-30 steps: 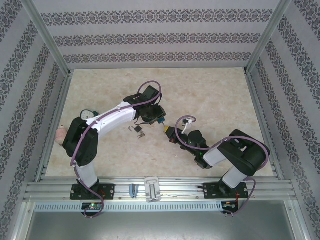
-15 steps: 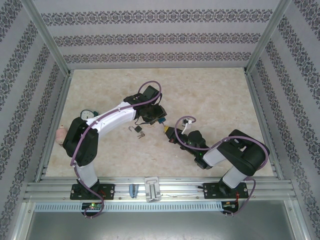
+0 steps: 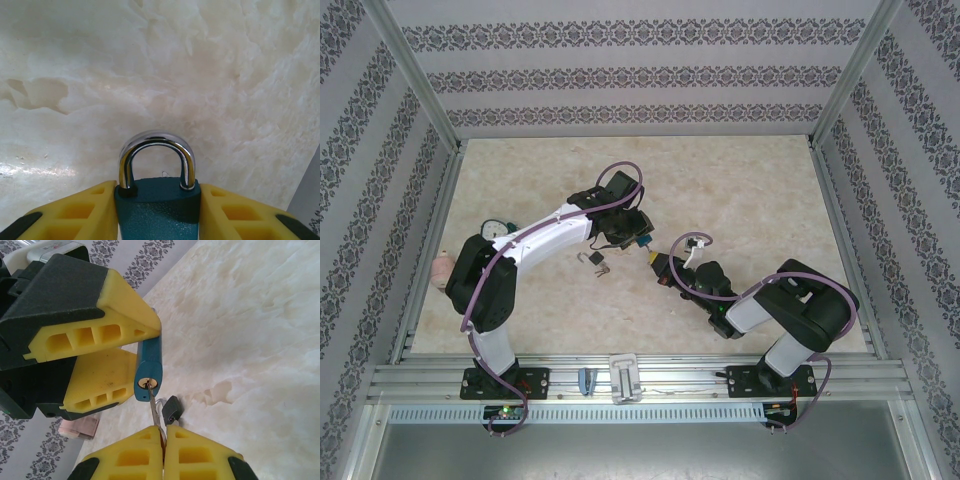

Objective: Unlock with the key

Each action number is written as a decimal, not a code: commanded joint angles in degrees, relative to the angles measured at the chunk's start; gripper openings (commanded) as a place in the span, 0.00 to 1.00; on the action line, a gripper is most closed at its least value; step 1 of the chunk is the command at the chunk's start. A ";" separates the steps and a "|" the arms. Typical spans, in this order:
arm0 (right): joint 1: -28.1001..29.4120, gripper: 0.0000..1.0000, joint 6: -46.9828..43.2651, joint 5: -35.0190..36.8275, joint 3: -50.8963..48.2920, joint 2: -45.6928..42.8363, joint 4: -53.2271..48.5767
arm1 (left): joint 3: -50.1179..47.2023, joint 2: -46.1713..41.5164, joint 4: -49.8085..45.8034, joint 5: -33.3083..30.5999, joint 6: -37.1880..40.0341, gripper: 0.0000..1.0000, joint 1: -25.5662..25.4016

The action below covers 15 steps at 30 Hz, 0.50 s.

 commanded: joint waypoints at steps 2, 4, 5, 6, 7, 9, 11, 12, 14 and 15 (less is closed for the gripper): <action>0.72 0.00 -0.79 2.26 1.07 -1.30 0.33 | 0.66 0.27 0.64 0.59 -0.22 0.40 0.26; 0.75 0.00 -0.76 2.35 1.15 -1.30 0.12 | 0.91 0.45 0.49 0.43 -0.25 0.39 0.05; 0.79 0.00 -0.63 2.58 1.21 -1.37 -0.11 | 1.06 0.61 0.34 0.36 -0.19 0.39 -0.07; 0.90 0.00 -0.65 2.88 1.36 -1.51 -0.39 | 1.25 0.63 0.06 0.12 -0.19 0.39 -0.11; 0.90 0.00 -0.65 2.98 1.35 -1.69 -0.67 | 1.44 0.70 -0.34 -0.22 -0.12 0.39 -0.27; 1.04 0.00 -0.67 3.18 1.55 -1.96 -1.37 | 1.98 1.02 -0.98 -0.76 0.12 0.39 -0.46; 1.21 0.00 -0.53 3.44 1.75 -2.24 -1.95 | 2.59 1.04 -2.32 -2.40 0.38 0.39 -0.89; 1.29 0.00 -0.51 3.56 1.90 -2.33 -2.25 | 2.87 1.00 -2.96 -3.28 0.34 0.39 -1.12; 1.46 0.00 -0.14 4.01 2.07 -2.44 -2.63 | 3.37 1.05 -3.83 -5.12 0.43 0.38 -1.58; 1.48 0.00 0.06 4.25 2.09 -2.34 -2.54 | 3.76 1.14 -4.32 -5.66 0.53 0.38 -1.82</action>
